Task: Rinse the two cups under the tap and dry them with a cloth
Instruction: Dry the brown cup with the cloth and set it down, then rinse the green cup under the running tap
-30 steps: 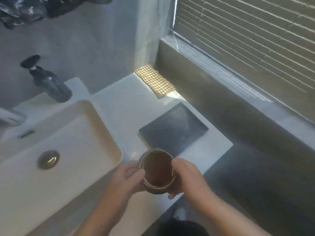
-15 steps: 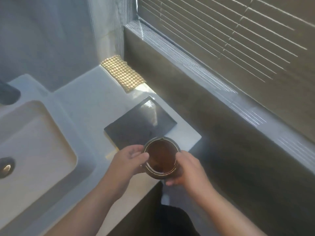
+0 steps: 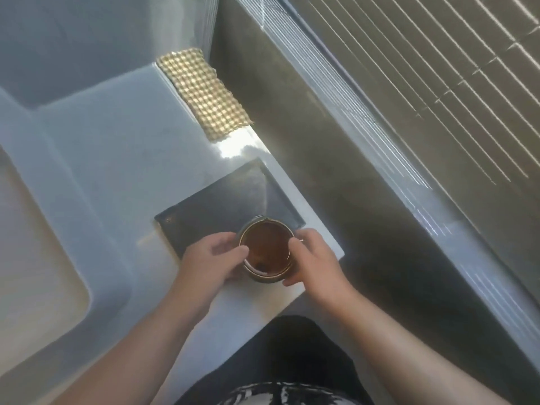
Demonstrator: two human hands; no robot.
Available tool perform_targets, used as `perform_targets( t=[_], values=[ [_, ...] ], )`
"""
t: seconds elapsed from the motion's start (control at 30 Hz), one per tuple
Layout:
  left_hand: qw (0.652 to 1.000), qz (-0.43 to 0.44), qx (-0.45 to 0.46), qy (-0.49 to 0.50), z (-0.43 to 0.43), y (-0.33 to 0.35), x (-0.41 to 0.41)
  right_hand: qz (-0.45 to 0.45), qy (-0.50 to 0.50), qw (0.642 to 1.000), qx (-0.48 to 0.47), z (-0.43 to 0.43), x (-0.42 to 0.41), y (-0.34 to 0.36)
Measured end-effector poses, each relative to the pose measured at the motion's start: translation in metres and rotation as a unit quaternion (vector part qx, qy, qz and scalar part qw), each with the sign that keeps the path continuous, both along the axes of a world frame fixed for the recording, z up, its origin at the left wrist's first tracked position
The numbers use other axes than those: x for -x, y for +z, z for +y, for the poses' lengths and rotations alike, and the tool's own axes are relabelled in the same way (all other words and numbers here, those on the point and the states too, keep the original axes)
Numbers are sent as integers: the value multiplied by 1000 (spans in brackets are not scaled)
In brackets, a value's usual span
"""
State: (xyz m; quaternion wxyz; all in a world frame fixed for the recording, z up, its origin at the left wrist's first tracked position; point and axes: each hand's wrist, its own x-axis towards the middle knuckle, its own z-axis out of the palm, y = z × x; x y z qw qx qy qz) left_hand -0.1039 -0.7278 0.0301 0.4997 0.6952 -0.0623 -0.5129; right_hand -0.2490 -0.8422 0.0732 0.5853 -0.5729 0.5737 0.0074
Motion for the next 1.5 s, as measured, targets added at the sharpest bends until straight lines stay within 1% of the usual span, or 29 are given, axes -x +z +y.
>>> perform_targets(
  t=[0.13, 0.17, 0.23, 0.3, 0.5, 0.63, 0.8, 0.9, 1.1, 1.17, 1.27, 1.33, 1.43, 1.5],
  values=[
    [999, 7, -25, 29, -23, -10, -2, 63, 89, 990, 87, -32, -13, -12],
    [999, 2, -33, 38, -29, -12, -3, 84, 132, 980, 121, -41, -17, -17],
    [997, -26, -53, 44, -38, -20, -6, 130, 220, 949, 185, -59, -25, -25],
    [995, -53, -71, 42, -47, -27, -8, 136, 240, 940, 198, -72, -33, -34],
    [986, -87, -112, 83, -71, -38, -10, 107, 276, 925, 237, -103, -56, -52],
    [982, -103, -117, 104, -80, -46, -15, 111, 323, 899, 274, -116, -65, -58],
    [981, -110, -121, 108, -80, -57, -15, 105, 326, 898, 275, -121, -66, -71],
    [984, -94, -112, 107, -77, -60, -15, 81, 320, 906, 265, -122, -65, -77],
    [983, -94, -115, 105, -78, -52, -18, 58, 309, 921, 231, -121, -62, -74],
    [983, -97, -116, 109, -78, -47, -14, 52, 300, 930, 206, -122, -57, -72],
    [983, -89, -115, 116, -75, -35, -5, 38, 251, 957, 140, -121, -42, -64],
    [981, -87, -123, 122, -67, -22, 4, 20, 226, 966, 126, -115, -28, -56],
    [980, -74, -109, 150, -39, 0, 24, -24, 252, 955, 157, -99, -7, -38],
    [979, -68, -101, 162, -10, 16, 43, -54, 298, 943, 135, -87, 2, -29]
  ],
)
